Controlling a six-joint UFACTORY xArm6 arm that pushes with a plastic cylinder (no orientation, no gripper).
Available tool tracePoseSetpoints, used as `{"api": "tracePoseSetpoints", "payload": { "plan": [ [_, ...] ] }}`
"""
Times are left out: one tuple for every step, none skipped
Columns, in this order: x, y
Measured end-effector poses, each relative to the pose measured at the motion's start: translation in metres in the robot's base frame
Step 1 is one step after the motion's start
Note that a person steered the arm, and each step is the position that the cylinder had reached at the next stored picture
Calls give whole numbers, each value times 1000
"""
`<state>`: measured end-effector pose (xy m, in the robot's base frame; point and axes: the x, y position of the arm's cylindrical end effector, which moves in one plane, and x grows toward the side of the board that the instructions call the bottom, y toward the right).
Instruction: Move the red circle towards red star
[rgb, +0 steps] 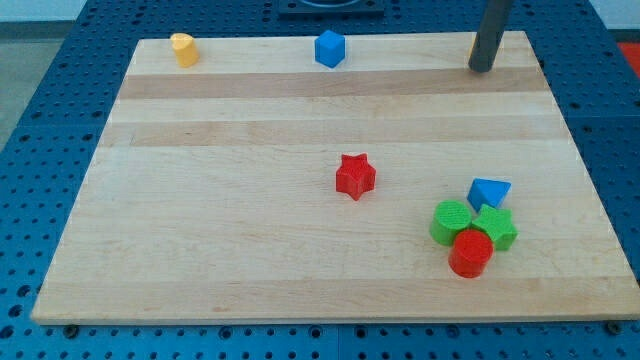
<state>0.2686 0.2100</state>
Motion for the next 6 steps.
{"api": "tracePoseSetpoints", "payload": {
  "plan": [
    [13, -6],
    [44, -21],
    [83, -36],
    [117, -27],
    [161, -6],
    [209, 17]
  ]
}}
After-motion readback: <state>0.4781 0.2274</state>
